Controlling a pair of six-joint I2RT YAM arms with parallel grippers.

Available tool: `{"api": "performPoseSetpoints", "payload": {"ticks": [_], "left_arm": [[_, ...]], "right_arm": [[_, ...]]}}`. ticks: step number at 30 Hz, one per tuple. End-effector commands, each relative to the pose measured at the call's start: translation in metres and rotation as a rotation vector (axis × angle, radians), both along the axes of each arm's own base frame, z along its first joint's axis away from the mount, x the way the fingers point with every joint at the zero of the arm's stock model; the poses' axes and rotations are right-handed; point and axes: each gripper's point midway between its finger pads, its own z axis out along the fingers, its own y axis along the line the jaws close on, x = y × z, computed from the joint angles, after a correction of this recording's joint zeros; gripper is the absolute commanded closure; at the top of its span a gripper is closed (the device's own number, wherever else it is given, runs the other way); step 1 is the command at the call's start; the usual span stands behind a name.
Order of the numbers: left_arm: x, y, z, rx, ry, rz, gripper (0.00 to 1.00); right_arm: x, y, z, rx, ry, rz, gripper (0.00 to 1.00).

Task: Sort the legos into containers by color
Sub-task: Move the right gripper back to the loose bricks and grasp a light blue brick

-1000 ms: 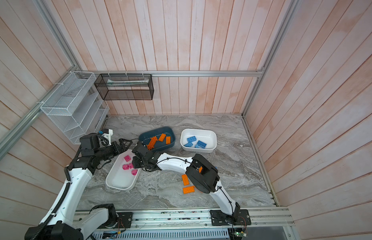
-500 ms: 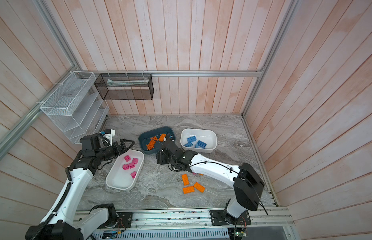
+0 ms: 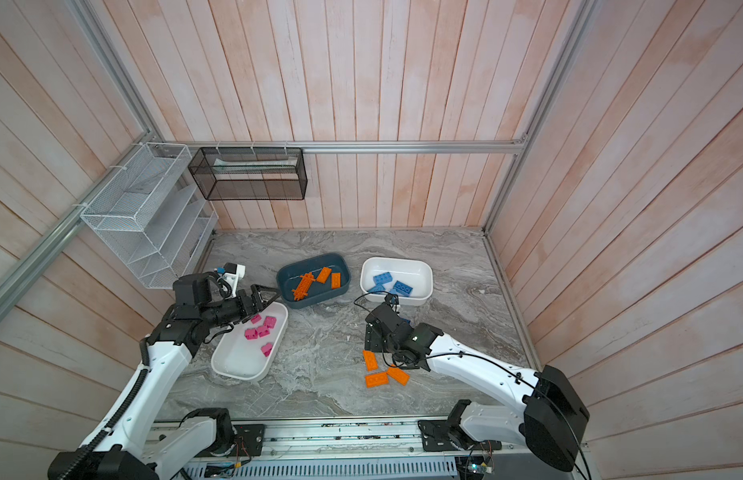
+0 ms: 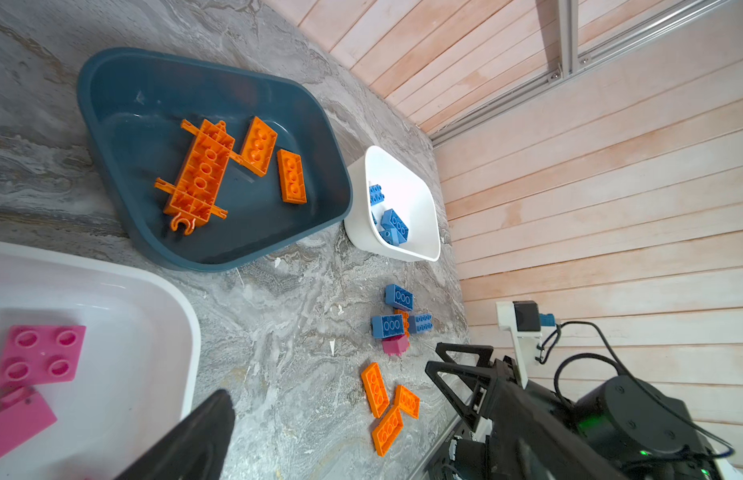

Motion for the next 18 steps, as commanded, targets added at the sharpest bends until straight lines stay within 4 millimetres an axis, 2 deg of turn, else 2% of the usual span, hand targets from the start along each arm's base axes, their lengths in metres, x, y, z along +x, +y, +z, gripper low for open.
{"api": "performPoseSetpoints", "payload": {"ticks": [1,5,9,14,18], "left_arm": [[-0.002,-0.005,0.002,-0.009,-0.020,-0.018,0.00],[-0.004,-0.009,0.000,-0.010,-0.014,-0.027,0.00],[-0.005,-0.011,0.001,-0.012,-0.015,-0.035,0.00],[-0.005,-0.011,0.001,-0.010,-0.012,-0.037,0.00],[-0.005,-0.012,0.000,-0.012,-0.010,-0.042,0.00]], "right_arm": [[0.007,0.006,0.003,-0.093,-0.084,0.208,0.21],[0.011,0.005,0.001,-0.183,-0.125,0.418,0.19],[0.019,0.009,0.004,-0.167,-0.160,0.558,0.22],[0.011,0.000,-0.027,-0.323,-0.047,0.783,0.23],[0.018,-0.005,-0.039,-0.381,-0.052,0.863,0.25]]}}
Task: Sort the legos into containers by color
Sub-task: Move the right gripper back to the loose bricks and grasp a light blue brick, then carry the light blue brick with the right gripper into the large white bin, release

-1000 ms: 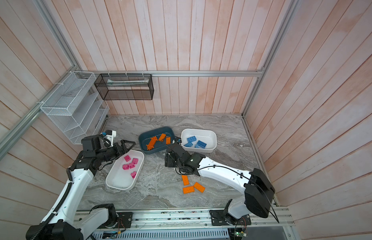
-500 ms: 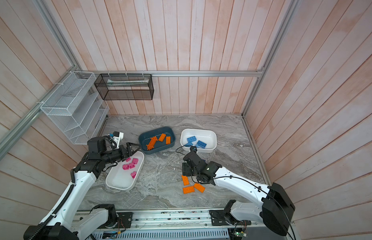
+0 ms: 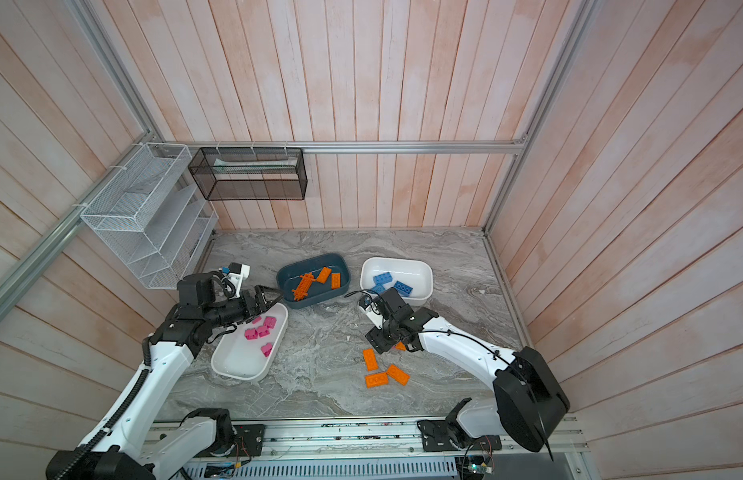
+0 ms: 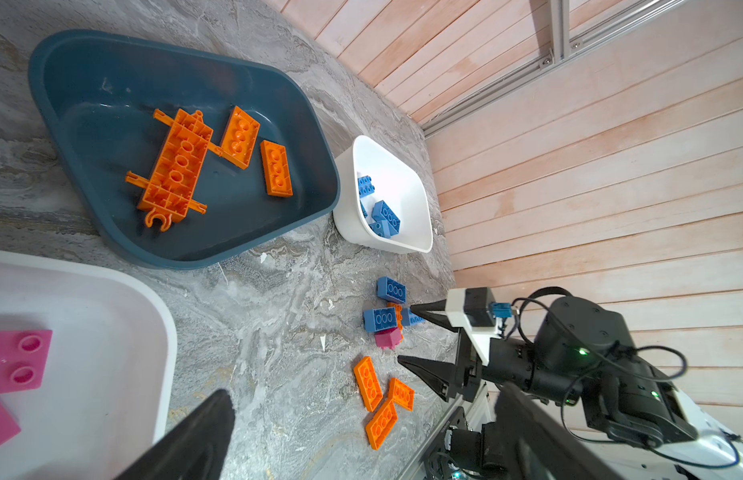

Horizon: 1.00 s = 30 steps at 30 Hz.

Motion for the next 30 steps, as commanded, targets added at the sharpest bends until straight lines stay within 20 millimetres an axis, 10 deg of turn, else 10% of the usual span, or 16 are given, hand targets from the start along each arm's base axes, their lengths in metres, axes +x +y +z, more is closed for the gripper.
{"api": "performPoseSetpoints", "payload": {"ticks": [1,21,30], "left_arm": [[-0.003,-0.003,-0.002,-0.006,-0.004,-0.014,0.00],[-0.006,-0.002,-0.010,0.017,0.009,-0.023,0.00],[-0.006,-0.002,-0.008,0.021,0.005,-0.022,0.00]], "right_arm": [[0.001,-0.001,-0.003,-0.059,-0.010,0.163,0.25],[0.028,-0.002,-0.056,-0.185,0.064,0.244,0.66],[0.042,0.021,0.012,-0.046,-0.065,0.236,0.77]]}}
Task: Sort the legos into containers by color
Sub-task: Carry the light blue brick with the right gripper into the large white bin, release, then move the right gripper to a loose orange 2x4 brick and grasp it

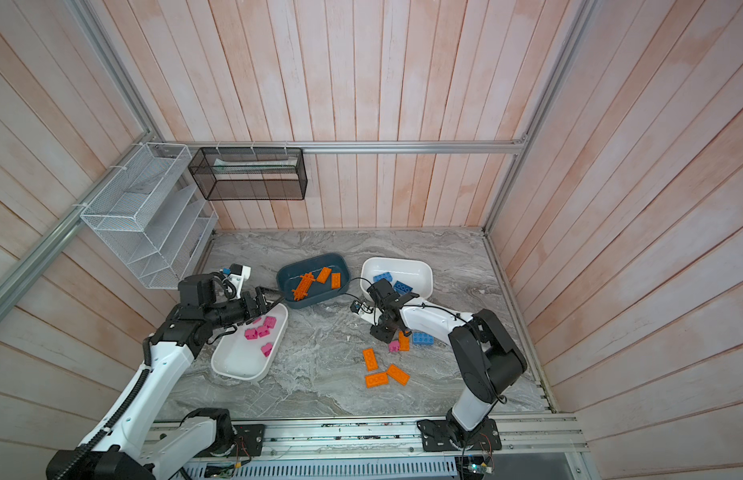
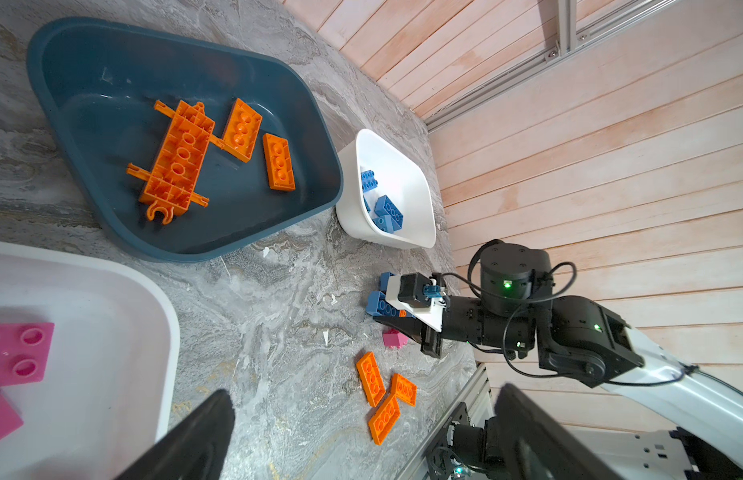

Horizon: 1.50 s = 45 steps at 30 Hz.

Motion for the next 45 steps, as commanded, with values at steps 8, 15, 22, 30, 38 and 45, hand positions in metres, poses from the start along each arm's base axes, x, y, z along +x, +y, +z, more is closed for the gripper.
{"api": "performPoseSetpoints", "payload": {"ticks": [8,15,22,30,38,45], "left_arm": [[-0.001,-0.006,0.004,-0.025,-0.016,-0.030,0.00],[-0.004,-0.007,0.007,-0.033,-0.014,-0.032,0.00],[-0.009,-0.006,0.008,-0.022,-0.016,-0.030,0.00],[-0.012,-0.006,0.006,-0.018,-0.012,-0.029,0.00],[-0.011,-0.005,0.005,-0.006,-0.011,-0.031,0.00],[-0.009,-0.005,0.004,-0.003,-0.012,-0.035,0.00]], "right_arm": [[0.050,-0.005,0.123,0.218,-0.260,-0.132,0.77],[0.111,-0.038,0.117,0.204,-0.282,-0.230,0.77],[0.149,-0.055,0.087,0.159,-0.270,-0.281,0.77],[0.173,-0.090,0.043,0.012,-0.240,-0.375,0.73],[0.174,-0.087,0.057,0.062,-0.235,-0.399,0.43],[0.115,-0.044,0.120,0.308,-0.174,-0.366,0.31]]}}
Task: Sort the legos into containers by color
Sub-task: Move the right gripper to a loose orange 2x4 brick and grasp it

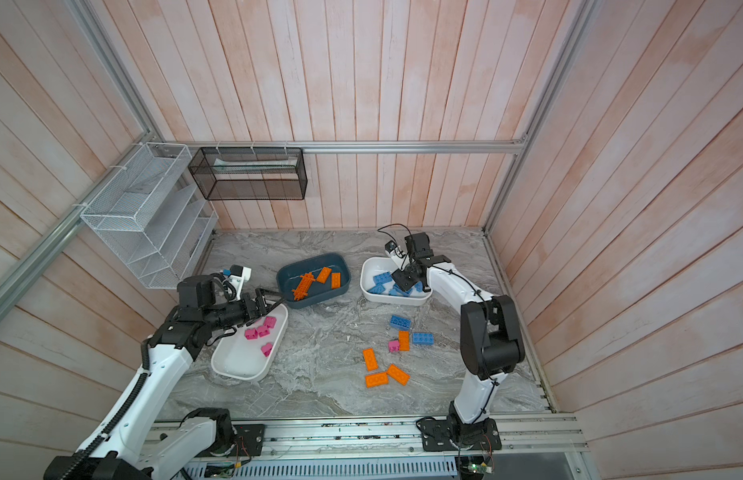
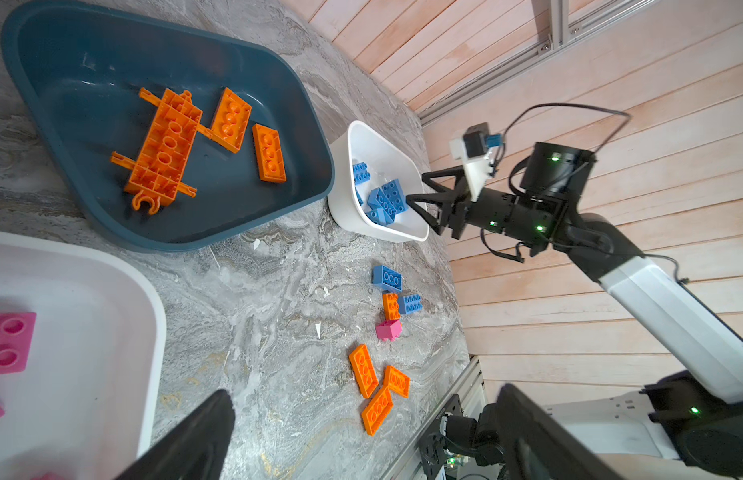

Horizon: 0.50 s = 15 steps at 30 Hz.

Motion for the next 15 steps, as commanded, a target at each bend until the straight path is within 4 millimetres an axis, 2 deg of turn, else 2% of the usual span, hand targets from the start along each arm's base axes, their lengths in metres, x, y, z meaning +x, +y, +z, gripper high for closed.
{"api": "performPoseSetpoints", "payload": {"ticks": [1,4,8,11,13,15], "left_arm": [[-0.002,-0.002,-0.001,0.008,-0.012,-0.018,0.00],[-0.001,-0.002,-0.004,0.006,-0.008,-0.022,0.00],[0.000,-0.003,-0.008,0.005,-0.003,-0.030,0.00],[0.000,-0.004,-0.009,0.006,0.001,-0.035,0.00],[0.000,-0.004,-0.010,0.003,0.002,-0.037,0.00],[0.000,-0.004,-0.011,0.001,0.002,-0.038,0.00]], "right_arm": [[-0.049,0.034,0.027,0.150,0.062,0.035,0.31],[-0.087,0.053,0.033,0.256,0.130,-0.054,0.31],[-0.134,0.066,0.029,0.319,0.172,-0.172,0.29],[-0.173,0.075,0.015,0.376,0.248,-0.255,0.26],[-0.199,0.079,-0.004,0.377,0.294,-0.293,0.22],[-0.217,0.079,-0.023,0.356,0.331,-0.322,0.22]]}}
